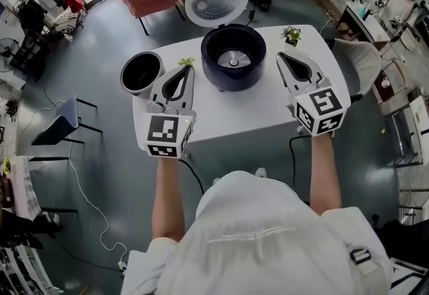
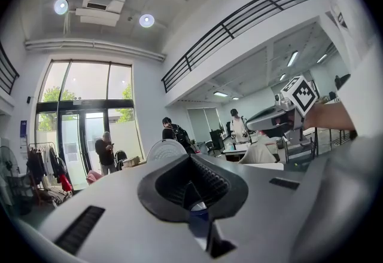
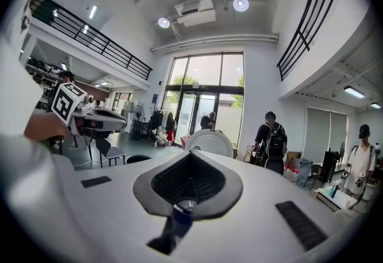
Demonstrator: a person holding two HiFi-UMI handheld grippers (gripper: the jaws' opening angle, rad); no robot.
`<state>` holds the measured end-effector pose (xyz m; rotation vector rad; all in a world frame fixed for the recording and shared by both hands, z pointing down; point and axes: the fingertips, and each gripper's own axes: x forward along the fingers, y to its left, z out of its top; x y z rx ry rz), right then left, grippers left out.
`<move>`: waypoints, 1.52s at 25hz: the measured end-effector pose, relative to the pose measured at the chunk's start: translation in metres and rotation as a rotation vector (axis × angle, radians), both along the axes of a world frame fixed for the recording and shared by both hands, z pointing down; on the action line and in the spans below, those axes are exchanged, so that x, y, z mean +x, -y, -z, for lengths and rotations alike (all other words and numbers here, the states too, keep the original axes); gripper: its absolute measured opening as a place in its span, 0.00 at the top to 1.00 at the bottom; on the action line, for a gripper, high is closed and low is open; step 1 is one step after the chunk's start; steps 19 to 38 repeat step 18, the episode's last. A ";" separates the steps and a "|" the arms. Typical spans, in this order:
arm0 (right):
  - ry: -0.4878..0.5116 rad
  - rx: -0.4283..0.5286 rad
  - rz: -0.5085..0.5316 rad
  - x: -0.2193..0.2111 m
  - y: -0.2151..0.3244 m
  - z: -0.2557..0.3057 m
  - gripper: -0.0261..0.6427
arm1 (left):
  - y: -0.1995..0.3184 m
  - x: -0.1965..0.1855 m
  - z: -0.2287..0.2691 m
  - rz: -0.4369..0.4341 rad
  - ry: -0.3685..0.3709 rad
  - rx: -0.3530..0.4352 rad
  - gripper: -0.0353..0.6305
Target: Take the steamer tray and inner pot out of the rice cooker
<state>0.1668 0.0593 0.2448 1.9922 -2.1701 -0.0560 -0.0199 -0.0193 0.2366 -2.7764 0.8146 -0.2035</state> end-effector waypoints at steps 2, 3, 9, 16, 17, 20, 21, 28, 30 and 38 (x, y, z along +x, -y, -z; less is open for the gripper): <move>-0.004 -0.004 -0.001 0.001 0.000 -0.002 0.92 | 0.000 0.001 -0.002 -0.002 0.001 -0.004 0.92; -0.004 -0.005 -0.001 0.001 0.000 -0.003 0.92 | 0.000 0.002 -0.004 -0.004 0.001 -0.006 0.92; 0.003 -0.012 0.000 0.000 -0.004 -0.008 0.92 | -0.003 0.002 -0.010 -0.011 0.004 -0.018 0.92; 0.008 -0.012 0.001 -0.002 -0.009 -0.010 0.92 | -0.009 0.001 -0.008 -0.015 0.006 -0.018 0.92; 0.009 -0.012 0.001 -0.002 -0.011 -0.009 0.92 | -0.010 0.000 -0.007 -0.015 0.005 -0.017 0.92; 0.010 -0.012 0.002 -0.003 -0.012 -0.009 0.92 | -0.011 -0.001 -0.006 -0.015 0.004 -0.016 0.92; 0.010 -0.012 0.002 -0.003 -0.012 -0.009 0.92 | -0.011 -0.001 -0.006 -0.015 0.004 -0.016 0.92; 0.010 -0.012 0.002 -0.003 -0.012 -0.009 0.92 | -0.011 -0.001 -0.006 -0.015 0.004 -0.016 0.92; 0.010 -0.012 0.002 -0.003 -0.012 -0.009 0.92 | -0.011 -0.001 -0.006 -0.015 0.004 -0.016 0.92; 0.010 -0.012 0.002 -0.003 -0.012 -0.009 0.92 | -0.011 -0.001 -0.006 -0.015 0.004 -0.016 0.92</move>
